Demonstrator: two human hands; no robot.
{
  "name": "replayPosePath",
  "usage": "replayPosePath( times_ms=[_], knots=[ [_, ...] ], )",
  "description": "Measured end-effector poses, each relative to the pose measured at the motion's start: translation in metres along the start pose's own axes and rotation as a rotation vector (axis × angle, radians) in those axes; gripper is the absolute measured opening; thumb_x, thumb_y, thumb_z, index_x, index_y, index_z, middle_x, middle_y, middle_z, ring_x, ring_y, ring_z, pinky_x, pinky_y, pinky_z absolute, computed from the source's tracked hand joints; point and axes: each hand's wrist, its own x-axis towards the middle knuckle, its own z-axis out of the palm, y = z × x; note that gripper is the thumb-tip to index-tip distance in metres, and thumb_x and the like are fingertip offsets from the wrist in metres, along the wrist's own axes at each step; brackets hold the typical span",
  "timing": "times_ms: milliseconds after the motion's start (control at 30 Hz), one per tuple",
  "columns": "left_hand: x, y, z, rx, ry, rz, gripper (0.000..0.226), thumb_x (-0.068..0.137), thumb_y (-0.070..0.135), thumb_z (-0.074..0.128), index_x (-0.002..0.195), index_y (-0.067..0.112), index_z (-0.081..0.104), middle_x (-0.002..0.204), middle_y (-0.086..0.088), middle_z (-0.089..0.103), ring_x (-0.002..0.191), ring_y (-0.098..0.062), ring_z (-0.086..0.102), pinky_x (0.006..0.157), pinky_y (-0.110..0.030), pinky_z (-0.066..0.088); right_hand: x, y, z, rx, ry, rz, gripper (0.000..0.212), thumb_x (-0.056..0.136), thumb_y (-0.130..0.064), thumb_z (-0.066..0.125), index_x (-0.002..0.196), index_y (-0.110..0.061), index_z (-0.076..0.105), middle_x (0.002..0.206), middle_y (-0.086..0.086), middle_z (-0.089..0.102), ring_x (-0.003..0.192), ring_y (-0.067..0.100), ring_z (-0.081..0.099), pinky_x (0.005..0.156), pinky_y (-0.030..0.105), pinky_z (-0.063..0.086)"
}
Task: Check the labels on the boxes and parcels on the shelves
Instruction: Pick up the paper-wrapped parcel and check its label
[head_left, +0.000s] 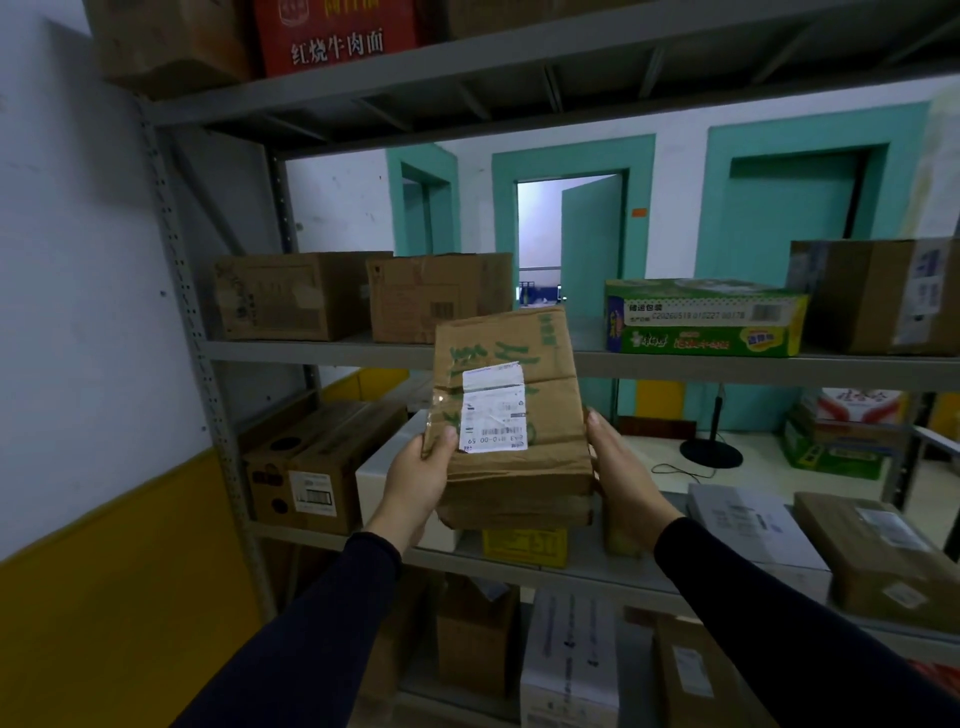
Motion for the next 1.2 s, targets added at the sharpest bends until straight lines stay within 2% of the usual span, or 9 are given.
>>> replayPosePath(
  times_ms=[167, 300, 433, 567, 667, 800, 1000, 1100, 1200],
  knots=[
    [-0.007, 0.006, -0.001, -0.249, -0.072, -0.246, 0.034, 0.101, 0.051, 0.045, 0.115, 0.026, 0.063, 0.11, -0.008, 0.067, 0.1, -0.027, 0.064, 0.077, -0.039, 0.056, 0.013, 0.001, -0.02, 0.007, 0.068, 0.19, 0.085, 0.078, -0.087, 0.048, 0.137, -0.026, 0.055, 0.131, 0.002, 0.066, 0.115, 0.025, 0.064, 0.103, 0.049, 0.05],
    [-0.007, 0.005, -0.002, -0.223, -0.113, -0.282, 0.034, 0.102, 0.051, 0.042, 0.12, 0.029, 0.06, 0.115, -0.009, 0.065, 0.106, -0.029, 0.062, 0.089, -0.046, 0.055, 0.01, -0.004, -0.024, 0.275, 0.004, 0.303, 0.043, 0.097, -0.053, 0.056, 0.123, -0.018, 0.063, 0.113, 0.013, 0.075, 0.105, 0.03, 0.069, 0.1, 0.049, 0.053],
    [0.004, 0.004, 0.003, 0.24, 0.006, -0.07, 0.047, 0.103, 0.044, 0.042, 0.144, 0.022, 0.043, 0.139, -0.005, 0.053, 0.124, -0.025, 0.052, 0.105, -0.044, 0.044, 0.006, -0.005, -0.024, 0.289, 0.03, 0.225, 0.038, 0.098, -0.042, 0.06, 0.123, -0.013, 0.061, 0.108, 0.012, 0.075, 0.088, 0.024, 0.072, 0.067, 0.034, 0.06],
    [0.013, 0.02, 0.013, 0.273, -0.044, 0.131, 0.076, 0.089, 0.075, 0.034, 0.154, 0.038, 0.026, 0.156, 0.006, 0.035, 0.144, -0.021, 0.032, 0.117, -0.049, 0.029, -0.001, -0.006, -0.018, 0.225, -0.012, 0.148, 0.039, 0.095, -0.038, 0.066, 0.128, -0.017, 0.06, 0.102, 0.006, 0.078, 0.089, 0.023, 0.074, 0.067, 0.034, 0.059],
    [0.019, 0.019, 0.02, 0.105, -0.092, 0.063, 0.07, 0.096, 0.069, 0.03, 0.156, 0.035, 0.024, 0.16, -0.001, 0.03, 0.145, -0.026, 0.03, 0.12, -0.053, 0.023, -0.005, -0.011, -0.013, 0.221, -0.071, 0.17, 0.036, 0.095, -0.042, 0.063, 0.122, -0.017, 0.062, 0.102, 0.007, 0.078, 0.091, 0.025, 0.074, 0.076, 0.038, 0.059],
    [0.006, 0.026, 0.013, -0.216, -0.145, -0.139, 0.068, 0.092, 0.071, 0.043, 0.134, 0.02, 0.06, 0.124, -0.011, 0.068, 0.114, -0.03, 0.064, 0.102, -0.049, 0.048, -0.006, -0.02, -0.017, 0.296, -0.038, 0.195, 0.045, 0.105, -0.049, 0.039, 0.124, -0.017, 0.065, 0.115, 0.011, 0.074, 0.105, 0.026, 0.069, 0.078, 0.034, 0.054],
    [-0.007, 0.037, 0.017, -0.301, -0.289, -0.192, 0.044, 0.104, 0.046, 0.037, 0.1, 0.014, 0.067, 0.071, -0.001, 0.075, 0.06, -0.014, 0.072, 0.051, -0.023, 0.054, -0.002, -0.023, -0.007, 0.215, -0.021, 0.038, 0.025, 0.104, -0.04, 0.05, 0.122, -0.027, 0.059, 0.116, 0.006, 0.072, 0.101, 0.02, 0.07, 0.086, 0.039, 0.057],
    [-0.015, 0.04, 0.018, -0.306, -0.3, -0.214, 0.041, 0.104, 0.042, 0.039, 0.086, 0.014, 0.063, 0.057, 0.001, 0.07, 0.049, -0.011, 0.068, 0.045, -0.018, 0.049, -0.005, -0.026, -0.001, 0.336, -0.064, 0.093, 0.03, 0.106, -0.04, 0.04, 0.114, -0.017, 0.058, 0.082, 0.001, 0.074, 0.066, 0.012, 0.072, 0.057, 0.028, 0.057],
    [-0.012, 0.041, 0.017, -0.379, -0.281, -0.257, 0.042, 0.102, 0.045, 0.04, 0.086, 0.014, 0.063, 0.059, 0.0, 0.071, 0.064, -0.018, 0.066, 0.059, -0.028, 0.049, -0.007, -0.025, 0.0, 0.401, -0.064, 0.116, 0.025, 0.107, -0.037, 0.039, 0.11, -0.019, 0.057, 0.077, 0.002, 0.072, 0.058, 0.011, 0.07, 0.051, 0.025, 0.054]
  ],
)
